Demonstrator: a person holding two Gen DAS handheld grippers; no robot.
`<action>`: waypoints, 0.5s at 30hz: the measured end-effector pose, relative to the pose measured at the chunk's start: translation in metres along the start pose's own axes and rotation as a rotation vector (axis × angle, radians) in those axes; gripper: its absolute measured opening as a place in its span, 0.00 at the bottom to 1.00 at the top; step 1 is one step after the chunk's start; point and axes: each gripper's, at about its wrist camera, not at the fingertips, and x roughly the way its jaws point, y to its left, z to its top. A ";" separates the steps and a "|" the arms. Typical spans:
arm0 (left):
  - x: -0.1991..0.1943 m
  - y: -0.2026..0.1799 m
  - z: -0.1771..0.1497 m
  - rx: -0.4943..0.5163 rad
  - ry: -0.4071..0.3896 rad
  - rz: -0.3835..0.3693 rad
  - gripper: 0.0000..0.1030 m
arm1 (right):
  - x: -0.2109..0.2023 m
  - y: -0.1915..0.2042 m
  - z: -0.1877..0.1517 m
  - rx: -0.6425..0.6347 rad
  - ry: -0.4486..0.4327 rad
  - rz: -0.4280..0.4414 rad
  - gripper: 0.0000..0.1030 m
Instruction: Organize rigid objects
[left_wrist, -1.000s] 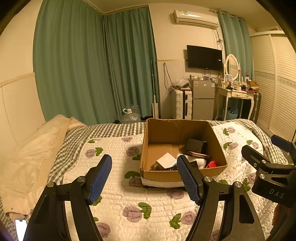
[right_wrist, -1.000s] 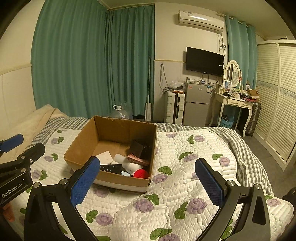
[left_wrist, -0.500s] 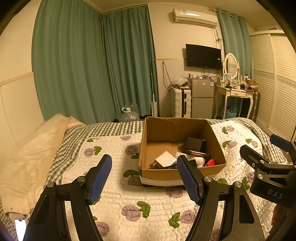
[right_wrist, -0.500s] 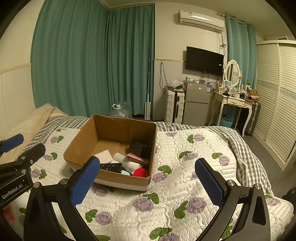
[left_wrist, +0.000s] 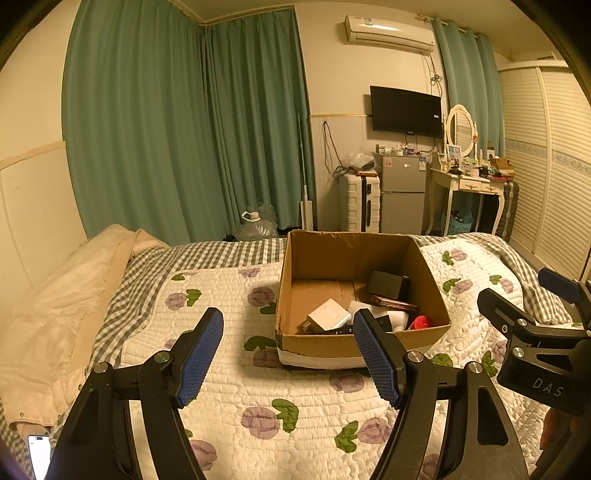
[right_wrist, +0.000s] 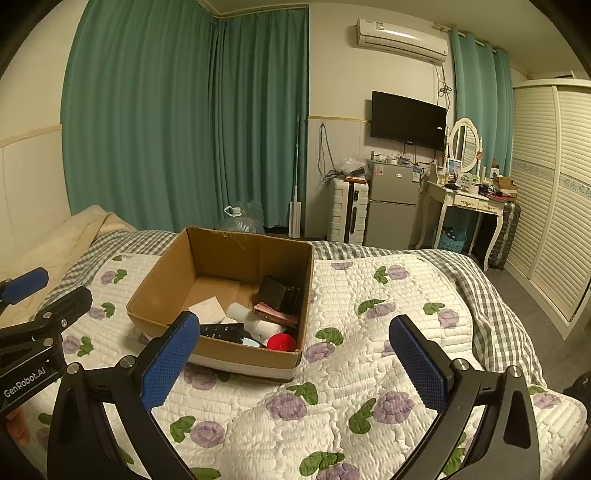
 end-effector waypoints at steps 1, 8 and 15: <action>0.000 0.000 0.000 -0.001 0.000 0.001 0.73 | 0.000 0.000 0.000 -0.001 0.001 0.002 1.00; 0.000 0.000 -0.001 -0.001 0.000 0.000 0.73 | 0.000 0.000 0.000 0.000 0.004 0.000 1.00; 0.000 -0.001 -0.001 0.000 0.000 0.001 0.73 | 0.000 0.000 -0.001 0.002 0.006 -0.001 1.00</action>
